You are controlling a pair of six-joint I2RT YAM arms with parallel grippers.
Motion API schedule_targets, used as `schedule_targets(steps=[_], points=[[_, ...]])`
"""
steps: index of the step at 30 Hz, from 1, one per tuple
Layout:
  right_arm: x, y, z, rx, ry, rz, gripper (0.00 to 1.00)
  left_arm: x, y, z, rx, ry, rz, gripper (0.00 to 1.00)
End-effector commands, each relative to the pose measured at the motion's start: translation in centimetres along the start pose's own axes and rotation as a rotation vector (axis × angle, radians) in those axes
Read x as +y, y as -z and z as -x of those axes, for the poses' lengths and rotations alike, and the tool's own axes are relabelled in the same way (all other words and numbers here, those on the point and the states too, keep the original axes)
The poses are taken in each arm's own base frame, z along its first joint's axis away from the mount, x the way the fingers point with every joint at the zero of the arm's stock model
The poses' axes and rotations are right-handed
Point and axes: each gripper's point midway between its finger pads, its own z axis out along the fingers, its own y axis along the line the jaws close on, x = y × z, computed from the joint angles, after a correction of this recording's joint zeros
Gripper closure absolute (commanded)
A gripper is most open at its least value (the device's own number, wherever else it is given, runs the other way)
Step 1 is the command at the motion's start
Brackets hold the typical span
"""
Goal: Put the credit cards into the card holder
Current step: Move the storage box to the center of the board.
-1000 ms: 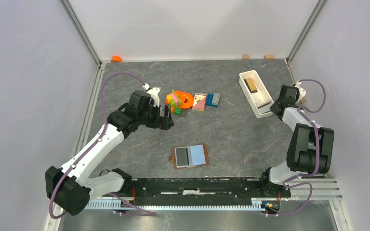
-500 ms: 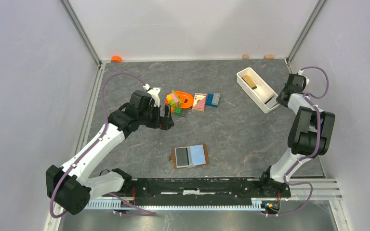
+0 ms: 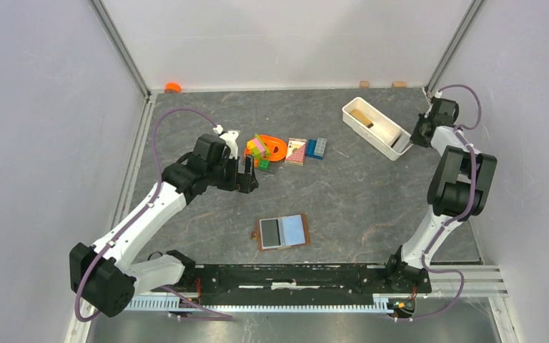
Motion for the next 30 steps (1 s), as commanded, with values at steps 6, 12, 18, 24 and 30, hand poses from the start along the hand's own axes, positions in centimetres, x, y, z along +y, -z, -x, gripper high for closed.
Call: schedule_targets(steps=[6,12,18,24,30], points=[[4.3,-0.2,-2.2,0.109,0.139,0.165,1.00,-0.2,-0.2,0.5,-0.019,-0.029,-0.017,0.00],[6.4,-0.1,-2.9,0.131,0.205,0.184,1.00,-0.2,-0.2,0.5,-0.020,-0.029,-0.018,0.00],[7.4,1.3,-1.0,0.092,0.193,0.177,0.97,-0.3,-0.1,0.5,-0.020,-0.030,-0.021,0.00],[7.5,4.4,2.3,0.003,0.161,0.127,0.55,-0.4,0.0,0.5,-0.025,-0.028,-0.026,0.00],[8.3,7.3,3.8,-0.070,0.126,0.107,0.49,-0.6,0.1,0.5,-0.026,-0.028,-0.039,0.00]])
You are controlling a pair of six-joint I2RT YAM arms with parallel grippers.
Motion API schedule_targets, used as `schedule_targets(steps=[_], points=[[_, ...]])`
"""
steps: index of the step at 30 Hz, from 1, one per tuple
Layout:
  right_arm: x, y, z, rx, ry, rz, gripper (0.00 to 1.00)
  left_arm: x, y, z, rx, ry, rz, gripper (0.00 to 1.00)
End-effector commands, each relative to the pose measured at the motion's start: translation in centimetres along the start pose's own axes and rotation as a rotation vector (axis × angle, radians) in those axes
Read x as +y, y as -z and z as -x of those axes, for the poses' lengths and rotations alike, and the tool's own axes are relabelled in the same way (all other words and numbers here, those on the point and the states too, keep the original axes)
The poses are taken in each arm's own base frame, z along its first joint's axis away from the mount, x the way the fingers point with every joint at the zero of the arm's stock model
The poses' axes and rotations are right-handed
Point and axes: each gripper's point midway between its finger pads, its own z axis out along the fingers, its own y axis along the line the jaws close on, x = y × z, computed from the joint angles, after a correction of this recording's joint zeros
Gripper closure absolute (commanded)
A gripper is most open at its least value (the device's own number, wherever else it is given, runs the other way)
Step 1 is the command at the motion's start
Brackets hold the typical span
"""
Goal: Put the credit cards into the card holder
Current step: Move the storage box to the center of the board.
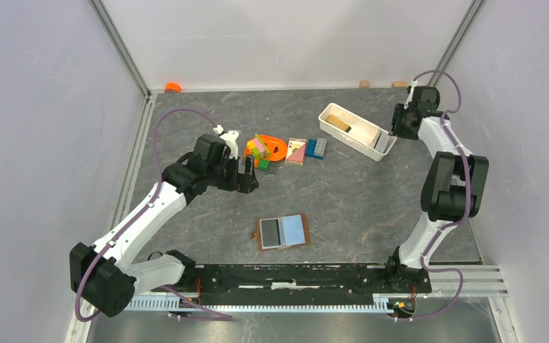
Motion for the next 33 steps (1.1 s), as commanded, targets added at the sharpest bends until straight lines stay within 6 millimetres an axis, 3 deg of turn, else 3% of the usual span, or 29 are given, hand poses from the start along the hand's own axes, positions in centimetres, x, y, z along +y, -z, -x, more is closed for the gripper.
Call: schedule_targets(steps=[1,5,12,19,33], points=[[1.1,4.3,4.0,-0.144,-0.031,-0.029,0.49,-0.7,0.2,0.6,-0.028,-0.028,-0.038,0.00],[3.0,4.5,3.7,-0.154,-0.014,-0.011,0.45,-0.8,0.2,0.6,-0.029,-0.031,-0.042,0.00],[4.8,2.6,1.8,-0.096,-0.009,-0.023,0.38,-1.0,0.3,0.5,-0.030,-0.034,-0.047,0.00],[3.7,0.7,-0.2,-0.039,-0.028,-0.106,0.35,-1.0,0.4,0.5,-0.031,-0.036,-0.048,0.00],[3.2,-1.3,-1.7,0.007,-0.056,-0.141,0.33,-0.9,0.3,0.5,-0.029,-0.036,-0.046,0.00]])
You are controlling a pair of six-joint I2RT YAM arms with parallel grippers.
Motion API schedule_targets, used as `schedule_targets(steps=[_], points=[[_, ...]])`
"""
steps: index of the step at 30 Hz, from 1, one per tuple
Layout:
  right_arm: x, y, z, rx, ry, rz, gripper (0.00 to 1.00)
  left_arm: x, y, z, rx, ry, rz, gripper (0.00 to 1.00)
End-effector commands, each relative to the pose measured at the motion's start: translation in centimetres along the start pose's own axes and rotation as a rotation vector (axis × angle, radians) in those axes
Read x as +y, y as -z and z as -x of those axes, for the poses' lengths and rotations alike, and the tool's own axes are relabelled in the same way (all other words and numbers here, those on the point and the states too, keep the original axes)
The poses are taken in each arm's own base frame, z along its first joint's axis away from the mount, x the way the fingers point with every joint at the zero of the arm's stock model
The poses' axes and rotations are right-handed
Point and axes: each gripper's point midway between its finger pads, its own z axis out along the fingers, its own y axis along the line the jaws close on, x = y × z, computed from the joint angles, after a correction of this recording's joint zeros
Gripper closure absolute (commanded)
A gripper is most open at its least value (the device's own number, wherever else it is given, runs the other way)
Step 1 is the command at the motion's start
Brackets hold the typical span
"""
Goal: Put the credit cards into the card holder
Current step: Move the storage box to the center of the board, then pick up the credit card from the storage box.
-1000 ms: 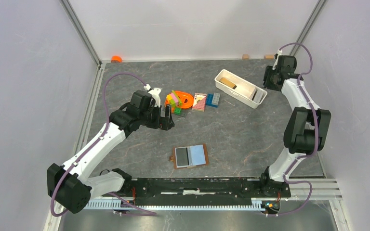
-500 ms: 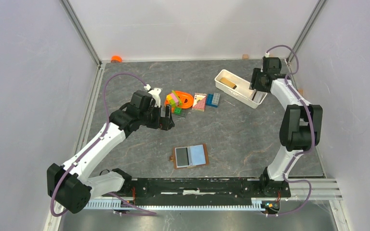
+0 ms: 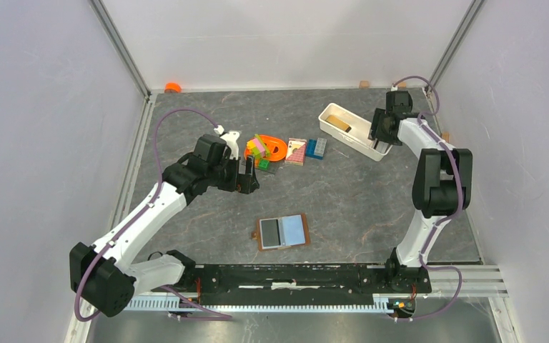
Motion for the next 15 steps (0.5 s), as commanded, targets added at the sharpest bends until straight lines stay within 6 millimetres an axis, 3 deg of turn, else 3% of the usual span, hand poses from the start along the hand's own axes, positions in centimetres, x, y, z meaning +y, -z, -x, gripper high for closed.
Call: schedule_targets(steps=[1,11,15], points=[[-0.7,-0.6,0.1,-0.006,-0.035,-0.048,0.33,-0.7,0.3,0.6,-0.033,-0.031,-0.036,0.00],[1.2,-2.2,-0.4,0.020,-0.041,0.011,0.33,-0.7,0.3,0.6,-0.032,-0.031,-0.036,0.00],[1.0,-2.8,-0.5,0.036,-0.039,-0.015,0.33,-0.7,0.3,0.6,-0.031,-0.030,-0.037,0.00]])
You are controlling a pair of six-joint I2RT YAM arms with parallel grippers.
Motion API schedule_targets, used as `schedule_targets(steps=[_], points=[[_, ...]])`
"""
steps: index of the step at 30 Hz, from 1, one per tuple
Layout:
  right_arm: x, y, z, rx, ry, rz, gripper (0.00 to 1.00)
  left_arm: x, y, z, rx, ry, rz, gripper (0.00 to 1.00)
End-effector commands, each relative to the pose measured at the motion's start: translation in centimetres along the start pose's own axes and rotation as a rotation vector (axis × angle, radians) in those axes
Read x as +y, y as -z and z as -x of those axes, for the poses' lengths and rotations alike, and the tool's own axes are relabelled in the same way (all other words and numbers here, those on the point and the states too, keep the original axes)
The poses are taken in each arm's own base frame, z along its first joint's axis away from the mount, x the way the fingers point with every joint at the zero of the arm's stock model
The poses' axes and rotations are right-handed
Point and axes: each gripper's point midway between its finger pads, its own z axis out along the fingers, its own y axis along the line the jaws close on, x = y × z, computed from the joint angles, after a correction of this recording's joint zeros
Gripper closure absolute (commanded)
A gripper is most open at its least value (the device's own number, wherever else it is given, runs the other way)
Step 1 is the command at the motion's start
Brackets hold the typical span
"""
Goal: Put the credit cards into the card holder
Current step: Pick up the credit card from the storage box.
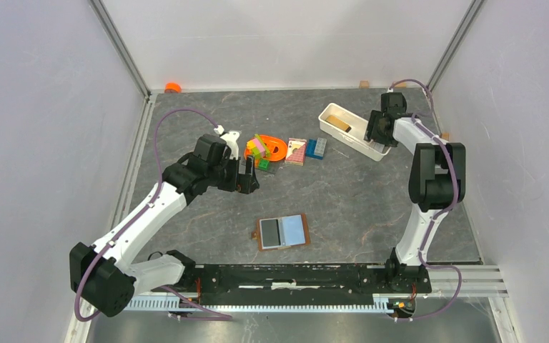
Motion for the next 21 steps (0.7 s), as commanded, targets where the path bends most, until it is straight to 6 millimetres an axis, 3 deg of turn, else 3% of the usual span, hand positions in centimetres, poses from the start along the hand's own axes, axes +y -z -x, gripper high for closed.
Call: schedule_targets(steps=[1,5,14,21], points=[[0.1,-0.7,0.4,0.006,-0.013,-0.023,0.33,-0.7,0.2,0.6,-0.030,-0.031,-0.036,0.00],[0.2,-0.7,0.0,0.016,-0.025,-0.014,0.33,-0.7,0.2,0.6,-0.030,-0.030,-0.037,0.00],[2.0,2.0,2.6,-0.082,-0.104,0.088,0.35,-0.7,0.3,0.6,-0.033,-0.031,-0.038,0.00],[2.3,3.6,3.7,-0.145,-0.154,0.113,0.36,-0.7,0.4,0.6,-0.035,-0.033,-0.039,0.00]])
